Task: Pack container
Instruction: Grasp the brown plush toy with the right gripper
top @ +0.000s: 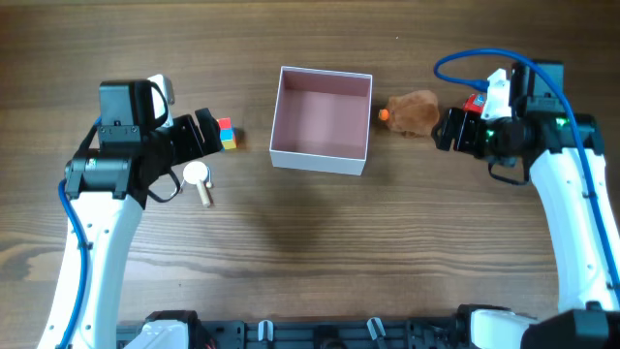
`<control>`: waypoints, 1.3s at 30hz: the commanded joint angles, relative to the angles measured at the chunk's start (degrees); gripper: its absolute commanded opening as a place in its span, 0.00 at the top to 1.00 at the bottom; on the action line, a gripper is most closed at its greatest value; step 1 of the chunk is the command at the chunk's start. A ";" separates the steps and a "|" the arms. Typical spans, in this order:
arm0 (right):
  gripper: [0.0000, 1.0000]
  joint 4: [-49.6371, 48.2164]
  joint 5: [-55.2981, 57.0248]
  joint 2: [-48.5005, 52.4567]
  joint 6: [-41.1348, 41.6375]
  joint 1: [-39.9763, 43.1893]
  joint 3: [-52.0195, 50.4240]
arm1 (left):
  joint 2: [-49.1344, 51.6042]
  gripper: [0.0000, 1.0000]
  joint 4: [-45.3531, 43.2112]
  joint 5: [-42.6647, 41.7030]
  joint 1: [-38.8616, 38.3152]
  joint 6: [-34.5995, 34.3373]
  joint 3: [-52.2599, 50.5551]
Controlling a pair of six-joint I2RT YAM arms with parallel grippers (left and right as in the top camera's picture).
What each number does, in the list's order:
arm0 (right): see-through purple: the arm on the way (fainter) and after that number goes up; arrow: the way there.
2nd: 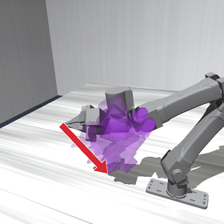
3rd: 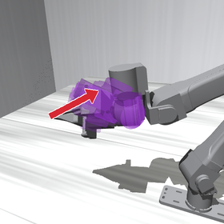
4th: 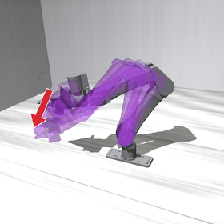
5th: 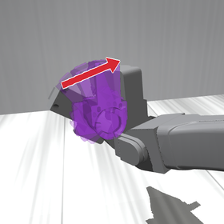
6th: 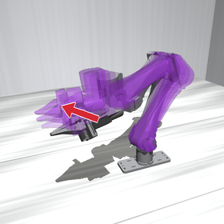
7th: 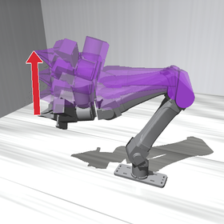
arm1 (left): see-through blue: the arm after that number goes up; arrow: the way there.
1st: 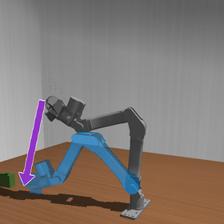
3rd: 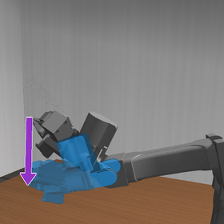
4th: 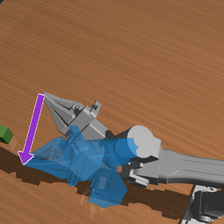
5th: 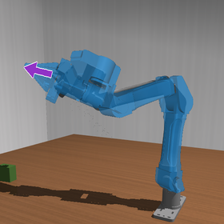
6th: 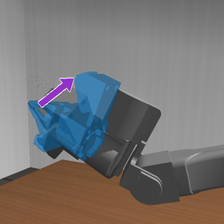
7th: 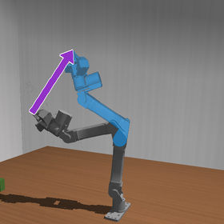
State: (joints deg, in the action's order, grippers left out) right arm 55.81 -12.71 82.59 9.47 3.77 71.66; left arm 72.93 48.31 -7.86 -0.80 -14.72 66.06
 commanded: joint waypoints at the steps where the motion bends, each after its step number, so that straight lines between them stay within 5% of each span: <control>1: 0.12 0.24 3.56 5.90 -2.95 -0.68 4.39 | 1.40 0.00 0.85 -1.01 -0.07 0.37 1.03; 12: 0.03 4.50 9.46 20.41 -2.36 -5.44 22.29 | 1.55 0.00 1.07 -1.07 -0.07 0.35 1.03; 31: 0.00 -3.91 14.23 35.12 -4.81 -8.46 22.77 | 1.55 0.00 1.05 -1.07 -0.07 0.35 1.03; 35: 0.07 -3.74 13.75 37.07 -4.31 -8.83 22.71 | 1.55 0.00 1.05 -1.07 -0.07 0.35 1.03; 39: 0.32 -3.54 12.87 37.57 -3.21 -9.40 22.56 | 1.55 0.00 1.05 -1.07 -0.07 0.35 1.03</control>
State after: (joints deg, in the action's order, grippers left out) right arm 51.99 -0.84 118.85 5.26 -5.13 93.38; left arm 74.22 49.36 -8.05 -0.80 -14.72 66.06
